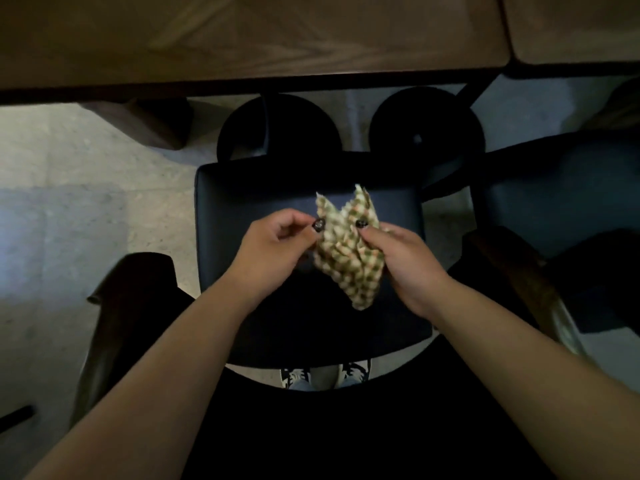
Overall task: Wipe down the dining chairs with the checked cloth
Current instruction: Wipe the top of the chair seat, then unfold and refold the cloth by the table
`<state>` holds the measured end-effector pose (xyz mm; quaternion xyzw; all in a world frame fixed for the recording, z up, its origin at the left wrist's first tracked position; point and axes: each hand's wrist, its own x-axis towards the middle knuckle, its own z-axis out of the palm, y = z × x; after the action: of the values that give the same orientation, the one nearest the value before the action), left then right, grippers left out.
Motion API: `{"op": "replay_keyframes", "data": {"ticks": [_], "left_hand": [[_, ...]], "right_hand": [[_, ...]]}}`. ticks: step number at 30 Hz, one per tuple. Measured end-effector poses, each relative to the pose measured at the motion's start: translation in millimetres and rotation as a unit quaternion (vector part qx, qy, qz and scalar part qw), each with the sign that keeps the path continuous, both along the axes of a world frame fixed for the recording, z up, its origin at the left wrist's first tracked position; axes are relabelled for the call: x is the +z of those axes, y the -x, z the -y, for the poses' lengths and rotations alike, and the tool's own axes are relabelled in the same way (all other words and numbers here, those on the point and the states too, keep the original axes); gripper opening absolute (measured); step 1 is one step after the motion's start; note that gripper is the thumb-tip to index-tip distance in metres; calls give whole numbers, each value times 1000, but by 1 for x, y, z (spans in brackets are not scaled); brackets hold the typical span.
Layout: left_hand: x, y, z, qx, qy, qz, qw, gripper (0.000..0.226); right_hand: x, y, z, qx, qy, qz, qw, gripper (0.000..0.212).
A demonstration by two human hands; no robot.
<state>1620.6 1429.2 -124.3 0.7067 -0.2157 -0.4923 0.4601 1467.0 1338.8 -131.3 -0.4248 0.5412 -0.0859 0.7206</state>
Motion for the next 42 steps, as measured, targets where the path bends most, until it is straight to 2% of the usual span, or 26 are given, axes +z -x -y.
{"op": "replay_keyframes", "data": {"ticks": [3, 7, 10, 12, 17, 23, 28, 31, 34, 36, 38, 39, 41, 42], "left_hand": [[31, 10, 0, 19, 22, -22, 999, 15], [61, 34, -3, -25, 17, -89, 996, 11], [87, 50, -4, -64, 52, -40, 996, 20], [109, 56, -4, -66, 85, 15, 994, 17], [169, 63, -3, -8, 130, 60, 990, 25], [215, 47, -1, 155, 132, -68, 977, 26], [237, 46, 2, 172, 139, -69, 973, 28], [245, 40, 7, 209, 136, -106, 962, 22], [253, 27, 11, 246, 150, -140, 947, 15], [257, 19, 13, 240, 167, -152, 944, 13], [264, 13, 15, 228, 195, -178, 937, 9], [269, 11, 17, 225, 208, -191, 932, 9], [283, 11, 20, 219, 233, -227, 920, 15], [290, 13, 21, 210, 247, -242, 914, 17]], "right_hand": [[29, 19, 0, -19, 49, -25, 998, 15], [72, 40, -6, -8, 74, 2, 997, 23], [106, 48, -10, -24, 61, 30, 997, 25], [126, 51, -11, -55, 66, 24, 996, 13], [179, 58, -11, -92, 107, 4, 990, 15], [233, 79, 2, -173, 154, 27, 973, 12], [257, 96, 5, -150, 259, -9, 954, 14], [262, 104, 10, -123, 299, 6, 946, 8], [264, 113, 18, -75, 357, -1, 931, 5], [265, 120, 22, -4, 426, -38, 904, 6], [268, 123, 22, 123, 500, -81, 853, 10], [269, 125, 22, 218, 522, -110, 817, 11], [271, 126, 20, 419, 491, -173, 744, 13], [271, 126, 18, 469, 455, -192, 732, 16]]}}
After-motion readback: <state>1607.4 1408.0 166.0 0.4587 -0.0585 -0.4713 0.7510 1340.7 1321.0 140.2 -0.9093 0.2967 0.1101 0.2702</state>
